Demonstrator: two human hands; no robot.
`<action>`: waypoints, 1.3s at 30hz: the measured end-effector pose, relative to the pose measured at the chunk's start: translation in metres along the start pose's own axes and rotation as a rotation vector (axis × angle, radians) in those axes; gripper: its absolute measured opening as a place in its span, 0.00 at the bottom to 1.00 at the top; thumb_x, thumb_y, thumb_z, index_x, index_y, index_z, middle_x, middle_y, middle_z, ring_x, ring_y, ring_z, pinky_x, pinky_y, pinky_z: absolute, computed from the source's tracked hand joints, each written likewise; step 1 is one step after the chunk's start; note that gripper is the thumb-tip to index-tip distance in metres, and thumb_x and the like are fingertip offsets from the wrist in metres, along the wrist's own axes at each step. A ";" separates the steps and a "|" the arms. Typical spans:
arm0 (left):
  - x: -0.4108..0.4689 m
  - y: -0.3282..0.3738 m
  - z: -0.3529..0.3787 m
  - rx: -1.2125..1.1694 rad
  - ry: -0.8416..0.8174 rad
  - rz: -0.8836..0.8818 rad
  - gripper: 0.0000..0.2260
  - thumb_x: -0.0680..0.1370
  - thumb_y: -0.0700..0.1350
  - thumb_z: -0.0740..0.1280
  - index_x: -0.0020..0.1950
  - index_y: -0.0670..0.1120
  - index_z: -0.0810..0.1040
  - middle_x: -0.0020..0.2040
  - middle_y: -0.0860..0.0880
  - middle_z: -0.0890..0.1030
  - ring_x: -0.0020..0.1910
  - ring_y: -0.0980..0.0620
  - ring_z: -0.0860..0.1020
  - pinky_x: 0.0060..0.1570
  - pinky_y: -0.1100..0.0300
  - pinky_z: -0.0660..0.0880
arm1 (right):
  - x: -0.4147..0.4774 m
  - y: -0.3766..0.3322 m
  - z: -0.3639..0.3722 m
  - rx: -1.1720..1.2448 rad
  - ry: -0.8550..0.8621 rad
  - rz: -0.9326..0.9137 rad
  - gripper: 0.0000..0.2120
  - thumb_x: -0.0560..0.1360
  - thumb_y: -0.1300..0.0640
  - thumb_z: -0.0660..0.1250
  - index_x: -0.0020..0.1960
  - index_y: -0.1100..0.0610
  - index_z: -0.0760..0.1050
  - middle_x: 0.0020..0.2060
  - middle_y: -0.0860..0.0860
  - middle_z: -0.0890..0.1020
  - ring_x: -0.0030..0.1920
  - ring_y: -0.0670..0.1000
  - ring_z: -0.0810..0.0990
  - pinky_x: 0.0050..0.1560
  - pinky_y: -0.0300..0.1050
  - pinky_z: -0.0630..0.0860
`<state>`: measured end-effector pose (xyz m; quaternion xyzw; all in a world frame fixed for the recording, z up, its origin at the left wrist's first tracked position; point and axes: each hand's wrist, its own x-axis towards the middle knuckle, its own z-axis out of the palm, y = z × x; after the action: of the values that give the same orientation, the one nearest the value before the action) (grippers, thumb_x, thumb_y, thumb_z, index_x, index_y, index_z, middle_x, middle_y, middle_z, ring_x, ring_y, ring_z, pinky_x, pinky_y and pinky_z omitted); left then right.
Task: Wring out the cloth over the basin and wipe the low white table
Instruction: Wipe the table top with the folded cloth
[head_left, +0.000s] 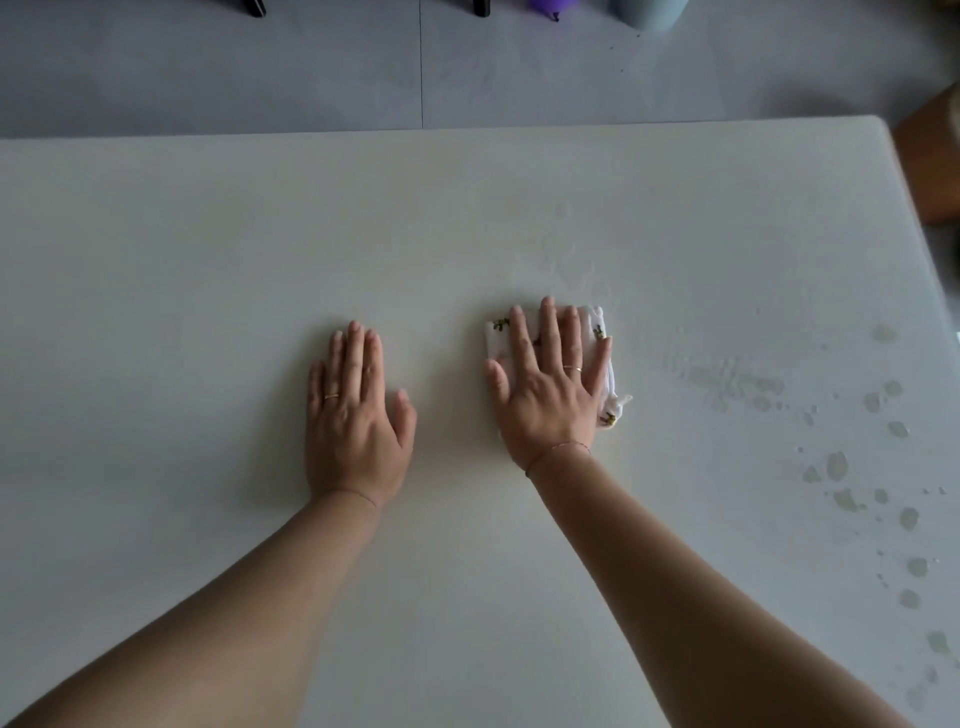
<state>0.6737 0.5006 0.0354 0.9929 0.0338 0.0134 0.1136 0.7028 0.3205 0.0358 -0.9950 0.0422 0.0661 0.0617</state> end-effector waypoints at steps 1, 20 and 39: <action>0.000 0.000 0.000 0.005 -0.005 -0.002 0.28 0.76 0.49 0.53 0.74 0.39 0.62 0.75 0.41 0.62 0.75 0.42 0.60 0.73 0.46 0.57 | -0.001 -0.005 0.000 0.006 0.000 0.014 0.31 0.76 0.37 0.39 0.76 0.46 0.48 0.77 0.50 0.48 0.77 0.53 0.43 0.71 0.58 0.32; 0.001 -0.002 -0.001 0.083 -0.100 -0.020 0.29 0.76 0.51 0.51 0.76 0.40 0.59 0.77 0.42 0.59 0.76 0.45 0.57 0.73 0.48 0.54 | 0.053 -0.062 0.002 0.092 -0.027 -0.033 0.28 0.78 0.42 0.44 0.77 0.46 0.45 0.77 0.45 0.46 0.76 0.55 0.38 0.65 0.69 0.28; 0.009 0.008 -0.011 -0.042 -0.007 -0.045 0.27 0.73 0.48 0.55 0.69 0.38 0.70 0.72 0.39 0.68 0.71 0.40 0.67 0.70 0.43 0.59 | 0.121 0.031 -0.019 0.033 0.003 0.204 0.28 0.77 0.41 0.43 0.76 0.44 0.43 0.77 0.46 0.45 0.76 0.51 0.40 0.72 0.62 0.38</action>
<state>0.6827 0.4959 0.0485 0.9893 0.0554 0.0081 0.1348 0.8222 0.2781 0.0339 -0.9845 0.1445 0.0697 0.0711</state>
